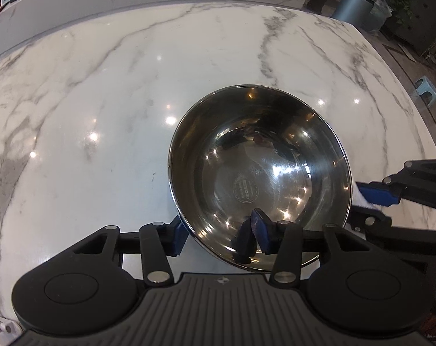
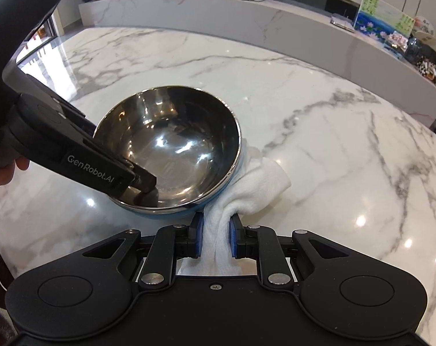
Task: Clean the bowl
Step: 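Rub the cloth along the outer wall with the right gripper while the left steadies the rim, then keep wiping the bowl's blue outer wall with the cloth in the right gripper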
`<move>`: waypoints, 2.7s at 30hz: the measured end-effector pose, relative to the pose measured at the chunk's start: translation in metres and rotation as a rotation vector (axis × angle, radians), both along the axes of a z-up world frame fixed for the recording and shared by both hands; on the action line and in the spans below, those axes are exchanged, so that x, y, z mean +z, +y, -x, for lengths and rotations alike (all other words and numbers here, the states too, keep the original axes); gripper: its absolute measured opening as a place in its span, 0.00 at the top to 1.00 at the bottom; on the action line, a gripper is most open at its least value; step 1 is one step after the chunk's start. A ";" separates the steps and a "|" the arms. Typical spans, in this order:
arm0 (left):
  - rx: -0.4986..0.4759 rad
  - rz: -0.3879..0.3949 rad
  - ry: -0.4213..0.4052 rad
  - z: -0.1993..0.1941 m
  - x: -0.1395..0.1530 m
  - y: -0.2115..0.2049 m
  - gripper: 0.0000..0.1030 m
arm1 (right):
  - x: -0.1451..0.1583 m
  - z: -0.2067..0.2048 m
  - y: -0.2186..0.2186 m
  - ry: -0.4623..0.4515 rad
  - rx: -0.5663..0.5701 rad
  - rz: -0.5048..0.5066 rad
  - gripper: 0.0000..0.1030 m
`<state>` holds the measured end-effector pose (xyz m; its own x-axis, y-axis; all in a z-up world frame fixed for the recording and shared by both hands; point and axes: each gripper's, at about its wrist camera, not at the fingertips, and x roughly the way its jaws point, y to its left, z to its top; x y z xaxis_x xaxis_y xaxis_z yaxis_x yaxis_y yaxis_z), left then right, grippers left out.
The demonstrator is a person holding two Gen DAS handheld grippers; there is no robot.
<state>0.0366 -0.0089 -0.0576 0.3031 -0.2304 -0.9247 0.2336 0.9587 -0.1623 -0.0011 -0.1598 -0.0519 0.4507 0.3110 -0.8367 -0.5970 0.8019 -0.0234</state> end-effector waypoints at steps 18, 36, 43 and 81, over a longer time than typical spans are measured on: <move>0.039 0.031 0.027 -0.001 -0.004 0.000 0.47 | -0.008 0.007 0.008 0.057 0.085 0.020 0.84; 0.033 0.023 0.010 -0.001 -0.002 0.000 0.54 | -0.002 0.000 0.001 0.000 0.017 0.018 0.84; 0.076 0.054 0.037 -0.002 -0.006 0.000 0.44 | -0.007 0.006 0.007 0.024 0.050 0.028 0.84; 0.084 0.048 0.032 -0.005 -0.004 0.001 0.50 | 0.004 0.000 -0.005 -0.013 0.025 -0.017 0.84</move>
